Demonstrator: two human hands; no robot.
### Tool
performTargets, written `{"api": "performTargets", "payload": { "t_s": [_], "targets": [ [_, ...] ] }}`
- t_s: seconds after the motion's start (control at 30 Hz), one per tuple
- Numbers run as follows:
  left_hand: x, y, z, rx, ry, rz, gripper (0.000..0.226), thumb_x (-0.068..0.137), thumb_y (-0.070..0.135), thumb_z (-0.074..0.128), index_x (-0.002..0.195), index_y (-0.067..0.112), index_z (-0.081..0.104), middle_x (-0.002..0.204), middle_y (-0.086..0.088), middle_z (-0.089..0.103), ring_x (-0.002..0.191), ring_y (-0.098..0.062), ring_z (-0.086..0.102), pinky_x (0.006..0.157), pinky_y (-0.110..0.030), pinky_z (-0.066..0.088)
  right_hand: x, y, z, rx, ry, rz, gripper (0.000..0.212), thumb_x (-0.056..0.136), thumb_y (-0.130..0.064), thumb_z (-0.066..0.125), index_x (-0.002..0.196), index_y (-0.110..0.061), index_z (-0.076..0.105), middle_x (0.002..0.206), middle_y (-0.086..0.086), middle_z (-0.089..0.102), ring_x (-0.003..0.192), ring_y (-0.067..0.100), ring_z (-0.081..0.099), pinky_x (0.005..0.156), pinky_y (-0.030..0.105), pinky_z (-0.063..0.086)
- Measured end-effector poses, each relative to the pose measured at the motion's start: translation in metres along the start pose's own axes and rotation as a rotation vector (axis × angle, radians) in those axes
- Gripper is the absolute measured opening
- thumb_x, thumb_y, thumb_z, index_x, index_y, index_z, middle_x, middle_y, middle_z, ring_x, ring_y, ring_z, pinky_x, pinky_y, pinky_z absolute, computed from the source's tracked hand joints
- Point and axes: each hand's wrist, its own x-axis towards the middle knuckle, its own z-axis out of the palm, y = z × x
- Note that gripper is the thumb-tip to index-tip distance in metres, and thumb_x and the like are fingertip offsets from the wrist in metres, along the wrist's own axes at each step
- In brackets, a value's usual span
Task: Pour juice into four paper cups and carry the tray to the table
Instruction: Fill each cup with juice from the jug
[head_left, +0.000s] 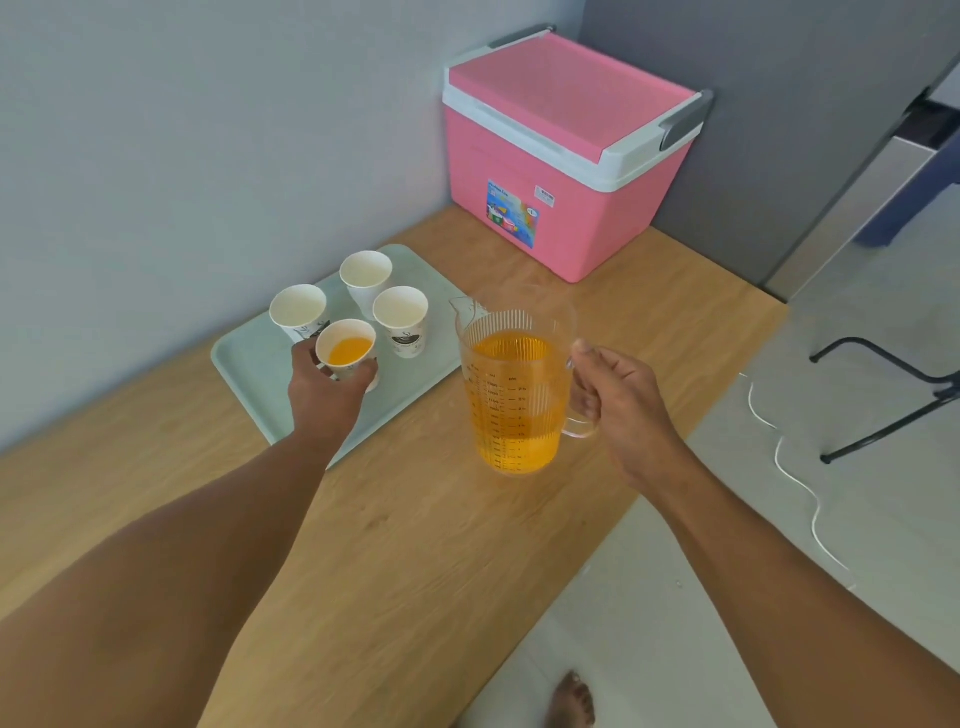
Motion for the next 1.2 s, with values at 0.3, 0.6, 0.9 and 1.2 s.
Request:
{"api": "performTargets", "payload": {
  "t_s": [0.3,0.6,0.9,1.2],
  "targets": [
    [-0.015,0.003,0.003,-0.030,0.130,-0.106,0.076,0.073,0.041,0.091,0.132,0.022,0.047,0.127,0.005,0.059,0.114,-0.017,0.060,0.090,-0.033,0.049,-0.004,-0.002,-0.008,0.018,-0.021,0.006,0.043,0.107,-0.030,0.056,0.069,-0.013,0.044,0.061,0.000,0.031,0.059,0.014,0.030,0.058,0.030,0.029],
    [-0.061,0.016,0.037,-0.100,0.254,-0.270,0.067,0.077,0.039,0.087,0.128,0.019,0.048,0.118,0.003,0.059,0.108,-0.022,0.061,0.085,-0.033,0.051,-0.010,-0.004,-0.038,0.036,-0.057,0.007,0.043,0.107,-0.028,0.058,0.068,-0.013,0.046,0.060,0.000,0.030,0.059,0.016,0.027,0.061,0.041,0.021],
    [-0.061,0.041,0.088,-0.122,0.137,-0.235,0.071,0.084,0.041,0.081,0.144,0.015,0.051,0.139,-0.001,0.059,0.125,-0.022,0.058,0.094,-0.031,0.044,-0.011,-0.016,-0.069,-0.011,-0.027,0.005,0.051,0.107,-0.030,0.058,0.057,-0.026,0.047,0.062,0.003,0.031,0.059,0.017,0.027,0.057,0.032,0.027],
    [-0.016,0.054,0.108,-0.223,0.129,-0.252,0.075,0.073,0.038,0.087,0.134,0.017,0.048,0.117,0.003,0.056,0.108,-0.021,0.056,0.091,-0.033,0.048,-0.005,-0.015,-0.078,-0.033,0.041,0.038,0.054,0.107,-0.031,0.056,0.053,-0.030,0.051,0.059,-0.004,0.034,0.058,0.012,0.030,0.058,0.031,0.030]
  ]
}}
